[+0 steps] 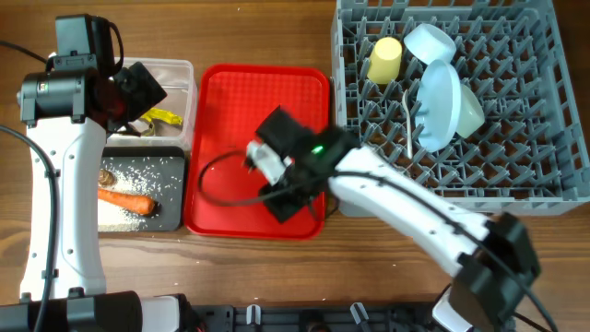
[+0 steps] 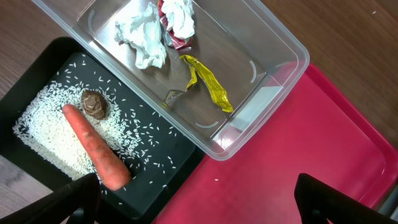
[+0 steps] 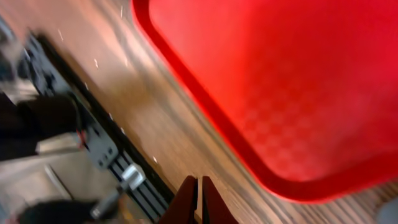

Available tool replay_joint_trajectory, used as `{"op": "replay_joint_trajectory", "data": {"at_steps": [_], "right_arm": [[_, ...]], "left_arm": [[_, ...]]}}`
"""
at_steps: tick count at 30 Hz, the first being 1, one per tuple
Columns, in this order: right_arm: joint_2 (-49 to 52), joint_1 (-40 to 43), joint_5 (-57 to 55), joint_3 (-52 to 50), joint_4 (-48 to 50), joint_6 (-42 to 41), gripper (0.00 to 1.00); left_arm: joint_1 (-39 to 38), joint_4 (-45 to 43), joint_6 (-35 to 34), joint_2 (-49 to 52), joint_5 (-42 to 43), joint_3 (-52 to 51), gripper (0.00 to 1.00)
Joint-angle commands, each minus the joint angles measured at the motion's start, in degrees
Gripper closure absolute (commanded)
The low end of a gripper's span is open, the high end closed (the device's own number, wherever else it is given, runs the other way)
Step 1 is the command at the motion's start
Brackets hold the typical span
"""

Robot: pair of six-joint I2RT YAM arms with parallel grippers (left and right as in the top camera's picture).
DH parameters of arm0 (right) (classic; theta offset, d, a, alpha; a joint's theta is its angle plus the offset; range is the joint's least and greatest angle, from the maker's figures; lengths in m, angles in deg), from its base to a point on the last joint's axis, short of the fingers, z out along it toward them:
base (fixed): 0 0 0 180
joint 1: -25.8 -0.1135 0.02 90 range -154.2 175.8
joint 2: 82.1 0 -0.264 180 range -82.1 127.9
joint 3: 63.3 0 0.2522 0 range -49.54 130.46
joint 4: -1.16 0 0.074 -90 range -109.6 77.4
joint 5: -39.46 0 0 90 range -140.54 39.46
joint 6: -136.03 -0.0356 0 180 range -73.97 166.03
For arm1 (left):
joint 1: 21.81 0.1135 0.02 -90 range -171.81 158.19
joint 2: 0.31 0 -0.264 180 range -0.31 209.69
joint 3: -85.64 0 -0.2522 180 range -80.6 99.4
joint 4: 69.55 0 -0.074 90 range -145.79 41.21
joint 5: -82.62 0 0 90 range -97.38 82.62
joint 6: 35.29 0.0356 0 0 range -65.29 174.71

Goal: Sort waste into correct bins and load items into the dishwasher rack

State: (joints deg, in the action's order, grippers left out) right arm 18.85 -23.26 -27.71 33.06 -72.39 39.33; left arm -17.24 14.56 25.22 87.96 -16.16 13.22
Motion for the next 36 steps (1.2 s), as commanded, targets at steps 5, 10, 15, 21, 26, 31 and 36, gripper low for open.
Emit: {"op": "replay_joint_trajectory", "data": {"at_steps": [5,10,15,21,26,31,36], "right_arm": [[4.3,-7.5,-14.6,-1.0,-0.4,8.2,0.89],[6.1,-9.8,-19.2,-2.8,0.2,9.6,0.77],[6.6,-9.8,-19.2,-2.8,0.6,5.3,0.67],[6.6,-9.8,-19.2,-5.7,2.5,11.3,0.67],[6.6,-9.8,-19.3,-11.3,5.9,20.9,0.66],[6.6,-9.8,-19.2,-12.5,9.0,21.7,0.66],[6.6,-9.8,-21.2,-16.8,13.4,25.2,0.66]], "left_arm": [[0.2,0.0,-1.0,-0.5,-0.7,0.7,0.0],[0.2,-0.1,-1.0,-0.5,-0.7,0.7,0.0],[0.2,0.0,-1.0,-0.5,-0.7,0.7,0.0],[0.2,-0.1,-1.0,-0.5,-0.7,0.7,0.0],[0.2,-0.1,-1.0,-0.5,-0.7,0.7,0.0],[0.2,-0.1,-1.0,-0.5,-0.7,0.7,0.0],[0.2,0.0,-1.0,-0.5,-0.7,0.7,0.0]]}}
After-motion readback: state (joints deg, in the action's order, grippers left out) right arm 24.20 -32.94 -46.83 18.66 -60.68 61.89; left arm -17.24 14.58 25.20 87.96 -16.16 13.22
